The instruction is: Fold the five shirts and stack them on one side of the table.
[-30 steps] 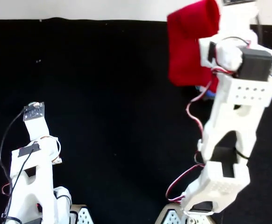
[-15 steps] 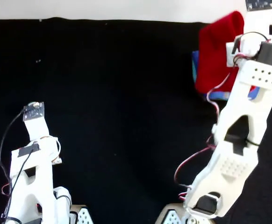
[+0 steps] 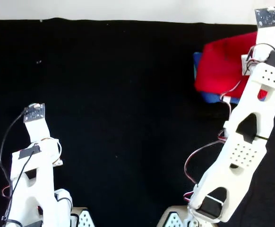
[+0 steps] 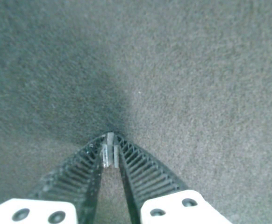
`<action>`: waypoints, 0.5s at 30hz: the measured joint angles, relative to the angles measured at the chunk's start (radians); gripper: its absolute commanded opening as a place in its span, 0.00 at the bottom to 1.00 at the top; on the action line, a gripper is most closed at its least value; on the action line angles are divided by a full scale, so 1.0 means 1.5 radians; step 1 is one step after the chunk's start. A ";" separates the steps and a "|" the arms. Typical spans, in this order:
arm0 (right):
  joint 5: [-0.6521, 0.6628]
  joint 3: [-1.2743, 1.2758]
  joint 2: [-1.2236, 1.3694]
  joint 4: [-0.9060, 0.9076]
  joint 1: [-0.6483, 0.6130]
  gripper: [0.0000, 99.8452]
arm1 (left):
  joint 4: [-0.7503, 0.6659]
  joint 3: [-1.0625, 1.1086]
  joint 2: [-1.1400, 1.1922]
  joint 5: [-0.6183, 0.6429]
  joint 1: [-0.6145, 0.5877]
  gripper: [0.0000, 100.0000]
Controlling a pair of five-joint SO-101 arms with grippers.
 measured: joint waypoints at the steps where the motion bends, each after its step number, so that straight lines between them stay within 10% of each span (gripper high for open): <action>1: 0.009 0.000 0.004 -0.002 0.002 0.01 | 0.000 0.000 0.000 0.000 0.000 0.01; 7: 0.065 0.000 0.031 -0.019 0.005 0.02 | 0.000 0.000 0.000 0.000 0.000 0.01; 15: 0.068 0.000 0.044 -0.066 0.032 0.26 | 0.000 0.000 0.000 0.000 0.000 0.01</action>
